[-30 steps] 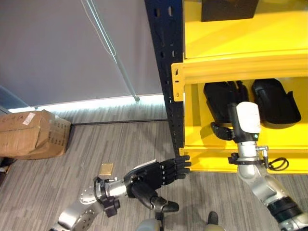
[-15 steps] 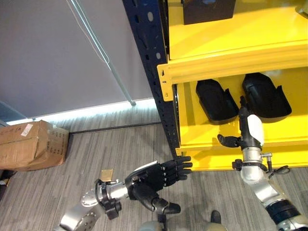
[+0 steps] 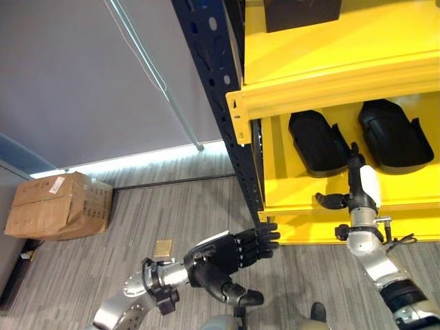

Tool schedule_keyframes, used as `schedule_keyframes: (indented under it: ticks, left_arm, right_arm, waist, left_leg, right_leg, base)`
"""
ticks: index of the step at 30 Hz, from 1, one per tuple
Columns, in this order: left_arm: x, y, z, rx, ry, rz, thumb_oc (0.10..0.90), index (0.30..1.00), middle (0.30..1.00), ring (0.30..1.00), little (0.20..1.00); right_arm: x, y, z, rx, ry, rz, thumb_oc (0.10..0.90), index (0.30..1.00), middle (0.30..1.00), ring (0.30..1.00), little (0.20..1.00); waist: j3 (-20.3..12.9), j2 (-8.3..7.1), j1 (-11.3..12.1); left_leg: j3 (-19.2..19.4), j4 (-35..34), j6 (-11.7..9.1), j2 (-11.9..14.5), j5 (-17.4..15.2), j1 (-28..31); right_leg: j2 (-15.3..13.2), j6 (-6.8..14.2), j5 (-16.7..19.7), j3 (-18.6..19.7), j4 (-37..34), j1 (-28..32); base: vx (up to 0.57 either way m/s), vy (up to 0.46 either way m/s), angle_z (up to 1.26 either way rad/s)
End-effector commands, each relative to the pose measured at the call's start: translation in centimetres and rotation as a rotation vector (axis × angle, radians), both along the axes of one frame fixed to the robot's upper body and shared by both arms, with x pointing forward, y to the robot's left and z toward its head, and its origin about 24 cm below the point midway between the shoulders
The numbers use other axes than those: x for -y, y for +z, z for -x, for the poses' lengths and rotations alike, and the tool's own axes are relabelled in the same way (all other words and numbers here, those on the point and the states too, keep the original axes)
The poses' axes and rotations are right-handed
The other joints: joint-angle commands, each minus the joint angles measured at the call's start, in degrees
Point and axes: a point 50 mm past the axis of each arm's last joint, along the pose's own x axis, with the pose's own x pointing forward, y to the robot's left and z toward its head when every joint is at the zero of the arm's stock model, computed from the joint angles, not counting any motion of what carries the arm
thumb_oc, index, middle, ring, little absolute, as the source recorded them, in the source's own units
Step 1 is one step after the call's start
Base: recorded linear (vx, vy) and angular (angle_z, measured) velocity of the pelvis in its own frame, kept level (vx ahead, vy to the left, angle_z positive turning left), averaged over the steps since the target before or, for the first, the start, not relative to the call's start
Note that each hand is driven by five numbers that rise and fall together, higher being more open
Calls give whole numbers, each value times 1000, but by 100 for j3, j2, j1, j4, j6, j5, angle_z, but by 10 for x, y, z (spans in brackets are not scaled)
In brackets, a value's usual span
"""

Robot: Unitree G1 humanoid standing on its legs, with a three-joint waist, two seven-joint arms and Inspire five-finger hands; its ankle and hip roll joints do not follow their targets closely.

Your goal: Move parts from the plastic box to the shelf.

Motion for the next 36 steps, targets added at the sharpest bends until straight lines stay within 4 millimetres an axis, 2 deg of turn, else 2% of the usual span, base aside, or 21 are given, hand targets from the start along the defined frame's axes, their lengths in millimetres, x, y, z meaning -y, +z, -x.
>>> schedule_keyframes:
  ticks: [1, 5, 11, 25, 31, 36]
  left_arm:
    - [17, 28, 1, 130, -128, 108, 900, 1000, 1000, 1000, 1000]
    - [22, 25, 2, 115, -146, 117, 900, 1000, 1000, 1000, 1000]
    - [25, 23, 4, 106, -156, 128, 900, 1000, 1000, 1000, 1000]
    - [30, 14, 10, 63, -209, 81, 900, 1000, 1000, 1000, 1000]
    - [30, 15, 9, 75, -207, 82, 900, 1000, 1000, 1000, 1000]
    - [30, 16, 7, 83, -202, 76, 900, 1000, 1000, 1000, 1000]
  right_arm:
    - [-2, 77, -28, 305, 19, -8, 900, 1000, 1000, 1000, 1000]
    - [7, 85, -32, 314, -22, 17, 900, 1000, 1000, 1000, 1000]
    - [12, 88, -35, 293, -27, 5, 900, 1000, 1000, 1000, 1000]
    - [28, 99, -45, 267, -65, -87, 900, 1000, 1000, 1000, 1000]
    - [20, 104, -50, 258, 2, -79, 900, 1000, 1000, 1000, 1000]
    - [7, 99, -49, 259, 42, -91, 900, 1000, 1000, 1000, 1000]
  waist:
    - [-21, -87, 139]
    - [64, 37, 137]
    - [124, 131, 146]
    - [285, 203, 182]
    - [355, 204, 200]
    - [388, 191, 166]
  left_leg:
    - [35, 812, 89, 96, -640, -183]
    - [-35, 868, 72, 69, -606, -219]
    - [-84, 894, 57, 42, -570, -248]
    - [-125, 981, 65, 4, -550, -337]
    - [-131, 1006, 76, -18, -536, -395]
    - [-117, 1025, 84, -18, -537, -411]
  right_leg:
    - [-79, -510, -1213, 135, 1875, -770]
    - [-123, -556, -1329, 116, 2124, -841]
    - [-150, -580, -1390, 106, 2270, -886]
    - [-189, -601, -1476, 108, 2537, -1007]
    - [-200, -600, -1481, 86, 2584, -1037]
    - [-197, -592, -1488, 128, 2626, -1057]
  base:
    - [24, -5, 14]
    - [28, -5, 16]
    - [5, 1, 2]
    - [0, -4, 2]
    - [-36, -17, 2]
    - [-16, 1, 0]
